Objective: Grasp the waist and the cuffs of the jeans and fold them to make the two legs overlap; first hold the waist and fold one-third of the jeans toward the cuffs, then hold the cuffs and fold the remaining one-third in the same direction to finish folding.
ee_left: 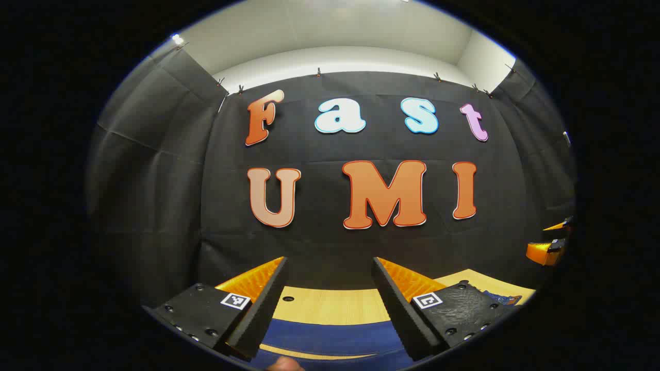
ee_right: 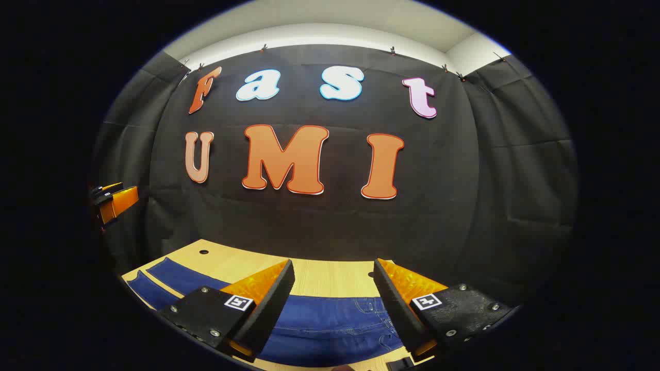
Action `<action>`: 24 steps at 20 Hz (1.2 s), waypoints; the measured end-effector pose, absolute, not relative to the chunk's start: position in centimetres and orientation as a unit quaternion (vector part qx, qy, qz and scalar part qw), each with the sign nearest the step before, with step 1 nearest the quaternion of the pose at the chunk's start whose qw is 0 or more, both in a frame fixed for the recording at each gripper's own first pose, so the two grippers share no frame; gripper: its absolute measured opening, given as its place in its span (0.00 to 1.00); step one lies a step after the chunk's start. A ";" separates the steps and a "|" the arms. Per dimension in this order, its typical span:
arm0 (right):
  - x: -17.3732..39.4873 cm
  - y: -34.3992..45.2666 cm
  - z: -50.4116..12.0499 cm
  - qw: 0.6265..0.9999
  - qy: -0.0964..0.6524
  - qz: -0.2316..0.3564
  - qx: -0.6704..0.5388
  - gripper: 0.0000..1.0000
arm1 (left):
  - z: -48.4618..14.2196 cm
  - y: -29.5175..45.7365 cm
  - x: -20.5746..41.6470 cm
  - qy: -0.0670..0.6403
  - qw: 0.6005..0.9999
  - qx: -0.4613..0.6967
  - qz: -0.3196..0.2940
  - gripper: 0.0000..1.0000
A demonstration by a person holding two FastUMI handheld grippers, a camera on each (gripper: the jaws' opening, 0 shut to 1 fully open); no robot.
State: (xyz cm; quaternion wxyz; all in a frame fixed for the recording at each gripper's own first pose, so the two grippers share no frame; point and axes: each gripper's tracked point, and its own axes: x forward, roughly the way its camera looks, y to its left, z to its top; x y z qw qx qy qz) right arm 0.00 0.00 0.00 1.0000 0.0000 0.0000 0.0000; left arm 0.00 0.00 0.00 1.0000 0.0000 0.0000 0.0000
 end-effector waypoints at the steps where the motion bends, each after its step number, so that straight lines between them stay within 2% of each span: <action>1: 0.1 0.3 0.1 1.000 -0.001 0.000 0.000 0.96 | 0.0 0.6 0.0 -0.002 1.000 -0.005 0.003 1.00; 15: 2.1 5.8 0.7 0.999 -0.001 0.049 -0.001 0.96 | -2.1 6.9 -0.6 0.015 0.995 0.032 0.088 1.00; 24: 2.8 7.7 0.8 0.997 -0.002 0.072 0.003 0.96 | -2.3 4.3 -0.1 0.016 0.998 0.043 0.048 1.00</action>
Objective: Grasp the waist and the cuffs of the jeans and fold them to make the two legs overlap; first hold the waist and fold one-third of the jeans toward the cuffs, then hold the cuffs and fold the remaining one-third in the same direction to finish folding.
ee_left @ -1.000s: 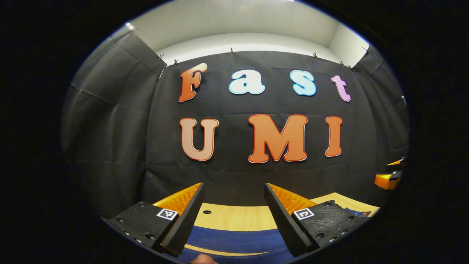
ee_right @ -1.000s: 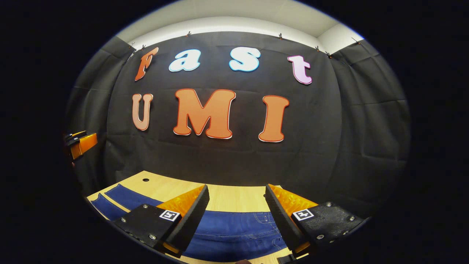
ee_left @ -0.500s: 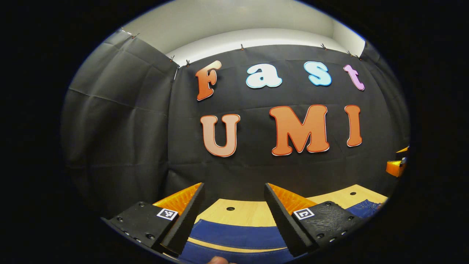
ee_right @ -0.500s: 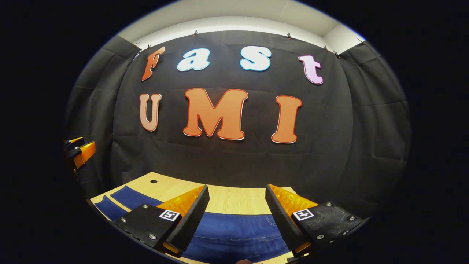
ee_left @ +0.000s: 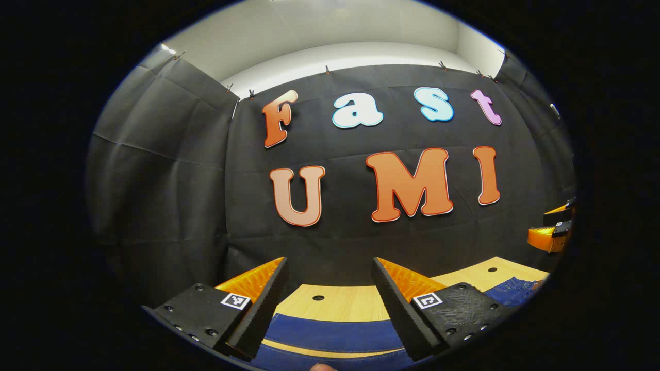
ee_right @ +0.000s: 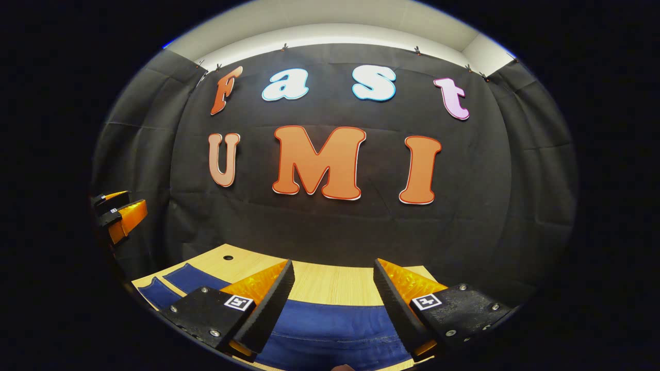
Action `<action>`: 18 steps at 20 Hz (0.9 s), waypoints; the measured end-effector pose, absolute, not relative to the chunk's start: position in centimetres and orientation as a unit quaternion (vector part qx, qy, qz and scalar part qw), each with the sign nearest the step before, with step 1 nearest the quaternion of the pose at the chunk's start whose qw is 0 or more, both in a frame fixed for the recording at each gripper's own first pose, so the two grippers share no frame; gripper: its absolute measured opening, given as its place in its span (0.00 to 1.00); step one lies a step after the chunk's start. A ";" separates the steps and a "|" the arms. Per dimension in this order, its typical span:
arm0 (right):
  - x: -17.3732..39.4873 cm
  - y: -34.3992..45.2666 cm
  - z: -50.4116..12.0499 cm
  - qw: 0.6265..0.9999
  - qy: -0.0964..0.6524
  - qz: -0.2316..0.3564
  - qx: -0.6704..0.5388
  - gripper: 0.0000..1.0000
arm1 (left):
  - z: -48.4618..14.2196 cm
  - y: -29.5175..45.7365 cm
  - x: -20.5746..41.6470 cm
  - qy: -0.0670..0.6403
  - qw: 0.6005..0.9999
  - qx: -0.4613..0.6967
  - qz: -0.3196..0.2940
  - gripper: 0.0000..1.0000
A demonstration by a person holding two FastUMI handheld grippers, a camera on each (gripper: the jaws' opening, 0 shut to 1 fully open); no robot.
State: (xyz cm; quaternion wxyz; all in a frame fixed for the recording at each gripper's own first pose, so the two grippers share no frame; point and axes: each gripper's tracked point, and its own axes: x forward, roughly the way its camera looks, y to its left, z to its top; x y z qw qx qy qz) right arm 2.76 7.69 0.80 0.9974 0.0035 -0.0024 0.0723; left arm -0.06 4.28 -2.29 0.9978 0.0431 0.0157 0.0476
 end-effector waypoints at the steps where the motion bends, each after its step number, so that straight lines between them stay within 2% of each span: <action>1: 2.8 7.6 0.6 0.997 0.001 0.073 0.006 0.96 | -2.7 4.5 0.0 0.022 0.998 0.044 0.048 0.98; 13: 3.4 3.0 -0.7 0.999 0.008 0.030 -0.007 0.96 | -4.6 7.4 -0.9 0.047 0.992 0.070 0.095 1.00; 16: 3.3 2.5 -1.1 0.999 0.010 0.037 -0.005 0.96 | -4.0 6.7 -1.0 0.033 0.993 0.060 0.096 1.00; 18: 3.4 1.8 -2.4 0.999 0.027 0.038 -0.007 0.96 | -5.8 6.5 -1.3 0.057 0.992 0.061 0.094 1.00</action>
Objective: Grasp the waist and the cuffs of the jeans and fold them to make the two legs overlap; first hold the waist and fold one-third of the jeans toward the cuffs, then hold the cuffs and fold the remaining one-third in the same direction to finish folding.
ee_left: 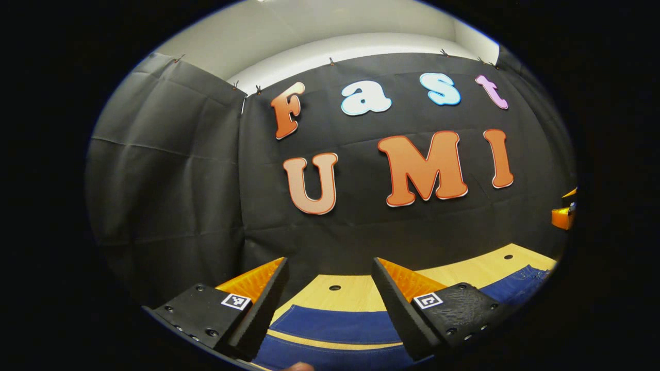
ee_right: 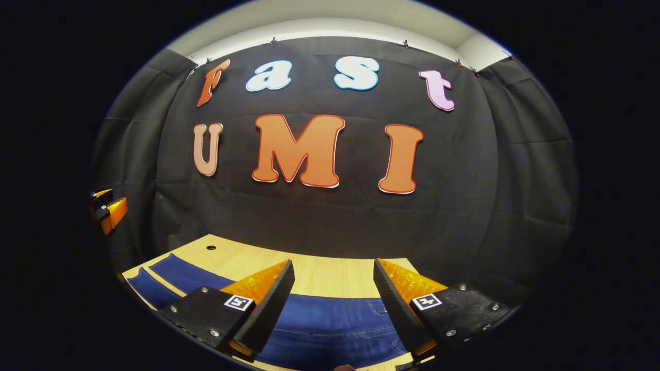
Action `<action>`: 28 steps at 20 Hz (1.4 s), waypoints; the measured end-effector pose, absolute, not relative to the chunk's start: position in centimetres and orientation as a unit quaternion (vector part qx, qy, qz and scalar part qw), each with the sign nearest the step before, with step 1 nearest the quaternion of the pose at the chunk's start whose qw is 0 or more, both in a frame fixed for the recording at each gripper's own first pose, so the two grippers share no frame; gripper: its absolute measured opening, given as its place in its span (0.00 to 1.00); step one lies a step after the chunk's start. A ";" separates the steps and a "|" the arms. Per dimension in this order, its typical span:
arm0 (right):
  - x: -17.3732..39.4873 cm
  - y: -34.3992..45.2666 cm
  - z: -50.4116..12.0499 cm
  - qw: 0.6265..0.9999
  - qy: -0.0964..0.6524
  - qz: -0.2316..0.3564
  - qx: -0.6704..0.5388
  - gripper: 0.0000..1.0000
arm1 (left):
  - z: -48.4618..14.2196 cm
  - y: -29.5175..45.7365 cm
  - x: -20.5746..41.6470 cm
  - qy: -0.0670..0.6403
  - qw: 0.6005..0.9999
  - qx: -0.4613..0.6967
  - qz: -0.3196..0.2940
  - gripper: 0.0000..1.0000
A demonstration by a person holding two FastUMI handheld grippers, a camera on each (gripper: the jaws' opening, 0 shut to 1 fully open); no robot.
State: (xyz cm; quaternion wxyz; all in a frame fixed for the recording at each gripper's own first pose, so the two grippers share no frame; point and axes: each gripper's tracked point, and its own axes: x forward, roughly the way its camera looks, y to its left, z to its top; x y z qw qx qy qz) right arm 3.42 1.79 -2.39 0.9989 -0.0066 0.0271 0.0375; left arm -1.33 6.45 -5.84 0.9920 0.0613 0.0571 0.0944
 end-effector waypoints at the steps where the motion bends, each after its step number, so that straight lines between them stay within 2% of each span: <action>1: 3.5 1.3 -3.2 0.998 0.039 0.039 -0.002 0.96 | -7.1 6.7 -1.6 0.077 0.991 0.057 0.097 0.99; 9: 4.0 -4.5 -10.6 0.989 0.144 0.031 0.016 0.96 | -15.1 12.7 -5.9 0.214 0.964 0.025 0.158 0.98; 10: 3.9 -5.1 -11.8 0.986 0.164 0.029 0.015 0.96 | -16.0 13.4 -6.5 0.228 0.960 0.019 0.164 1.00; 13: 3.9 -6.4 -15.1 0.975 0.219 0.026 0.031 0.96 | -18.8 15.8 -8.0 0.269 0.945 -0.008 0.185 0.98; 17: 3.8 -7.3 -19.1 0.951 0.293 0.008 0.096 0.96 | -22.9 19.4 -9.1 0.319 0.921 -0.082 0.208 0.99; 23: 3.6 -7.9 -24.3 0.902 0.380 -0.029 0.205 0.97 | -30.9 24.5 -10.4 0.378 0.846 -0.279 0.251 0.97; 28: 3.3 -8.9 -26.9 0.865 0.427 -0.054 0.260 0.98 | -34.7 25.5 -12.8 0.409 0.772 -0.401 0.274 0.98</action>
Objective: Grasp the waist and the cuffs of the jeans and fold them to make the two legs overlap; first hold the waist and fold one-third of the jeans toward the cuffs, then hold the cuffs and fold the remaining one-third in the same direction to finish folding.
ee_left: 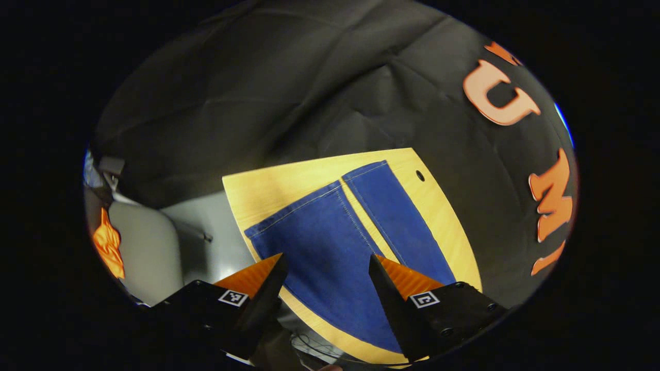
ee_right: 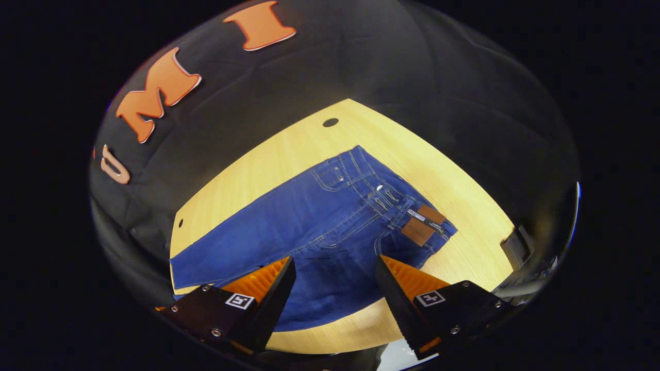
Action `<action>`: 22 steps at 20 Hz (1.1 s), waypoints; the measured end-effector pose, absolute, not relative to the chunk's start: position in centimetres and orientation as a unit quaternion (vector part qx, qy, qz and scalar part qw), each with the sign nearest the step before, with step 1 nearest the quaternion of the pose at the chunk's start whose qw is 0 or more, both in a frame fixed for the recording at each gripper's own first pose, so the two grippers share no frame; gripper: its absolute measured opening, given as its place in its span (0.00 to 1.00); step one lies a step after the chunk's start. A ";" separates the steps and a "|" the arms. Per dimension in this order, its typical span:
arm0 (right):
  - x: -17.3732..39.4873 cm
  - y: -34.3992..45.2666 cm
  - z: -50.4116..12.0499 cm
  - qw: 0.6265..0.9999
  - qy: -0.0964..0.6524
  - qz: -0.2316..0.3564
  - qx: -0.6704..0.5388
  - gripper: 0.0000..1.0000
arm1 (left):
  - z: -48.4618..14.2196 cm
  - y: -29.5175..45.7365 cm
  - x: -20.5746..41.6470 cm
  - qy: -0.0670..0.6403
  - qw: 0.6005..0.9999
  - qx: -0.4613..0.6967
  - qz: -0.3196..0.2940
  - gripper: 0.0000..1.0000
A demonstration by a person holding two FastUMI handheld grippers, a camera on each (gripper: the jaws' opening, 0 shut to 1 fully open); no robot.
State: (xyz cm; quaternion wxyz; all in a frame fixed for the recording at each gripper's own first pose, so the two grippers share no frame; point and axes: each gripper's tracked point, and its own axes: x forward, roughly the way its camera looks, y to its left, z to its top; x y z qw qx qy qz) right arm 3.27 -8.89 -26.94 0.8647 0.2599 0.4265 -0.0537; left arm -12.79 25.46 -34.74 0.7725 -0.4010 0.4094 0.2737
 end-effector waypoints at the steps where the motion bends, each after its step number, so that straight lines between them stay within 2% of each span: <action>1: 3.3 -9.3 -27.2 0.859 0.431 -0.062 0.269 0.98 | -35.5 25.7 -12.9 0.411 0.761 -0.419 0.277 0.98; 4: 3.2 -9.6 -28.1 0.837 0.447 -0.070 0.307 0.97 | -37.1 25.7 -13.9 0.420 0.722 -0.466 0.291 0.97; 8: 3.4 -10.5 -28.9 0.820 0.454 -0.085 0.338 0.96 | -38.0 26.3 -14.5 0.430 0.694 -0.498 0.293 0.98; 12: 3.5 -10.6 -29.5 0.813 0.459 -0.089 0.346 0.96 | -38.5 26.8 -14.5 0.444 0.689 -0.495 0.289 0.96; 16: 3.5 -10.9 -30.3 0.806 0.460 -0.097 0.359 0.96 | -38.8 27.3 -13.9 0.417 0.686 -0.518 0.296 0.97; 17: 3.5 -11.0 -30.4 0.803 0.463 -0.098 0.362 0.96 | -38.5 27.6 -13.4 0.409 0.687 -0.523 0.294 0.94; 18: 3.5 -11.0 -30.5 0.802 0.463 -0.098 0.365 0.97 | -38.9 27.8 -13.8 0.416 0.684 -0.519 0.299 0.97; 19: 3.6 -11.1 -30.7 0.802 0.461 -0.099 0.367 0.97 | -38.6 27.9 -13.7 0.410 0.688 -0.518 0.300 0.94; 22: 3.7 -11.2 -31.3 0.796 0.460 -0.095 0.382 0.97 | -39.0 27.7 -12.6 0.400 0.689 -0.529 0.292 0.92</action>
